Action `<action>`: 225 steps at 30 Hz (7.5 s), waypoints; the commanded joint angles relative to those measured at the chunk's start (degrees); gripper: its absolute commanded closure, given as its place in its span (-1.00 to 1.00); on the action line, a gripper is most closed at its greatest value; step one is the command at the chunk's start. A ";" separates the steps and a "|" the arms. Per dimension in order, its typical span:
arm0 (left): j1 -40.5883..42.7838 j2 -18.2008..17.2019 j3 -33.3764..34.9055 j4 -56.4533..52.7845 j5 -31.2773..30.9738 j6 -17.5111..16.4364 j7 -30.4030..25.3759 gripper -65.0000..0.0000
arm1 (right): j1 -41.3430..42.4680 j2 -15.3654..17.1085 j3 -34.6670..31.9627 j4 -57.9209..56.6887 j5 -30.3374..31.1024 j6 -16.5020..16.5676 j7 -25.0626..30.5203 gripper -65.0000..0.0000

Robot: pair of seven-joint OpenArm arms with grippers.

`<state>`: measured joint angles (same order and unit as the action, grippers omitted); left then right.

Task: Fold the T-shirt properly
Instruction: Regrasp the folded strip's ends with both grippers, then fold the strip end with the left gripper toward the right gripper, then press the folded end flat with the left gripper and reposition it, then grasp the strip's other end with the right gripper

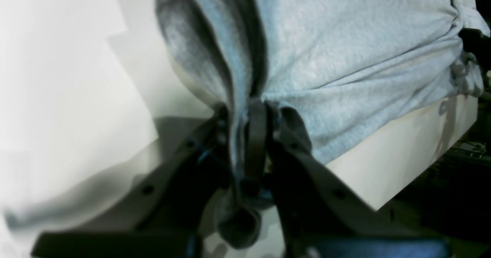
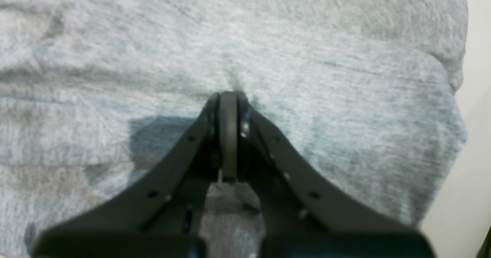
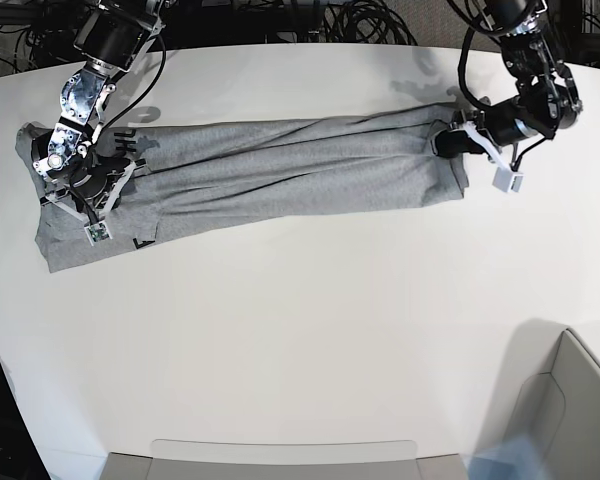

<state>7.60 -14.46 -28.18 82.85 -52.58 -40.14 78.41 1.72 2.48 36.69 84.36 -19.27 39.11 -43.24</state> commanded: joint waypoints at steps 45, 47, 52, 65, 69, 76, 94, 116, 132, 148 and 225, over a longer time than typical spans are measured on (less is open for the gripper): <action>-1.92 8.26 17.06 27.35 0.05 7.66 1.59 1.00 | -3.08 -3.05 12.50 21.27 8.76 0.89 -3.39 0.63; -2.01 9.40 20.32 27.35 0.05 10.29 1.59 1.00 | -3.43 -3.05 12.50 21.27 8.76 0.89 -3.39 0.63; -2.10 10.46 27.26 27.17 0.31 18.47 1.37 1.00 | -3.69 -3.05 12.50 21.27 8.85 0.89 -3.39 0.63; -3.95 10.55 33.68 18.82 0.05 26.82 -6.54 1.00 | -3.87 -3.05 12.50 21.27 8.85 0.89 -3.39 0.63; -4.65 10.63 33.68 18.82 0.05 26.82 -6.81 1.00 | -3.87 -3.05 12.50 21.27 8.85 0.89 -3.39 0.63; -8.87 10.55 40.01 15.31 0.23 26.82 -6.81 1.00 | -3.87 -3.05 12.50 21.27 8.85 0.89 -3.39 0.63; -10.72 10.37 41.77 17.06 -0.13 26.47 -6.81 0.27 | -3.78 -2.96 12.50 21.27 8.76 0.89 -3.39 0.63; -10.98 3.51 32.18 6.78 0.31 26.47 -4.52 0.61 | -2.46 -3.58 11.97 21.45 8.85 0.89 -3.31 0.63; -10.98 -5.45 31.74 0.71 0.31 26.47 -11.82 0.61 | 0.97 -3.76 9.77 27.95 21.51 0.89 -27.22 0.62; -9.49 -4.31 32.98 15.13 -0.13 26.29 -11.12 0.61 | 1.41 7.15 20.68 21.88 38.92 0.89 -36.76 0.62; -18.72 -11.78 55.39 -13.35 0.31 26.56 -21.66 0.61 | -0.18 9.96 14.87 -15.48 69.86 0.89 -36.76 0.28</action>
<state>-11.53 -24.95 27.03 70.17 -58.98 -17.41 54.41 1.02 11.57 51.57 68.25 50.89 39.11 -79.29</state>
